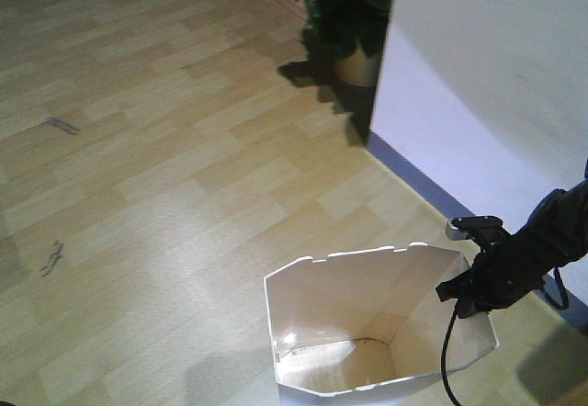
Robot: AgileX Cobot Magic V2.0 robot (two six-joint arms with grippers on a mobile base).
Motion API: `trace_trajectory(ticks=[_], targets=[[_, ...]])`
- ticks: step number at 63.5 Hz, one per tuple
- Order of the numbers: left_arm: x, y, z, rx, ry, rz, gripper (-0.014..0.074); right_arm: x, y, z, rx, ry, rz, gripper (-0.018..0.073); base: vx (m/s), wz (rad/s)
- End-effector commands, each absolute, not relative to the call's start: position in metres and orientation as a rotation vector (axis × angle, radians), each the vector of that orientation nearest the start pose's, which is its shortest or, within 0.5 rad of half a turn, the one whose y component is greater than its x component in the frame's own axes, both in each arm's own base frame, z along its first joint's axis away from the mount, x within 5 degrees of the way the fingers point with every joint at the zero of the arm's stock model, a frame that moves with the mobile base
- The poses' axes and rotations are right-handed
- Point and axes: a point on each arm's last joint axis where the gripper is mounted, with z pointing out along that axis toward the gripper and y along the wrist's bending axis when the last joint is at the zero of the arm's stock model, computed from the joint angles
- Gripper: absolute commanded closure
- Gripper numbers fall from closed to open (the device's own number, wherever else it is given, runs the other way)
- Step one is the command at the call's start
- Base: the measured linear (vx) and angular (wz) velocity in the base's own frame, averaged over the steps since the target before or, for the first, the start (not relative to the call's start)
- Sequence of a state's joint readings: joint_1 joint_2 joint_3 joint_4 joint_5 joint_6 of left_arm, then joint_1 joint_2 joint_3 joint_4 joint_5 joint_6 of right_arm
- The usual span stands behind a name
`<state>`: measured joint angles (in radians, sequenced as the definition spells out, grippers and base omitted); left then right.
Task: Move trash bin to bedside with robot
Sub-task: 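Drive the base away from the desk, carrying the bin in the right gripper, then drive forward past the checkered bed, holding the bin with the right gripper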
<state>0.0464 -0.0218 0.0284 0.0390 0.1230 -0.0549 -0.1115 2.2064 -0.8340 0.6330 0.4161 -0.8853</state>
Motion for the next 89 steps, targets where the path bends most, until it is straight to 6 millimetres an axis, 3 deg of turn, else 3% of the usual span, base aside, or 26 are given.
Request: trace_trajectory(ticks=[1, 49, 89], targets=[[0.0544, 0.0027, 0.2075, -0.055, 1.514, 0.019, 0.0603, 0.2916, -0.0047, 0.0273, -0.263, 3.078, 0.490, 0.0566, 0.10, 0.57], [0.0544, 0.0027, 0.2075, -0.055, 1.514, 0.019, 0.0603, 0.2916, -0.0047, 0.0273, -0.263, 3.078, 0.490, 0.0566, 0.10, 0.53], [0.0544, 0.0027, 0.2075, -0.055, 1.514, 0.019, 0.0603, 0.2916, -0.0047, 0.0273, -0.263, 3.078, 0.490, 0.0566, 0.10, 0.21]])
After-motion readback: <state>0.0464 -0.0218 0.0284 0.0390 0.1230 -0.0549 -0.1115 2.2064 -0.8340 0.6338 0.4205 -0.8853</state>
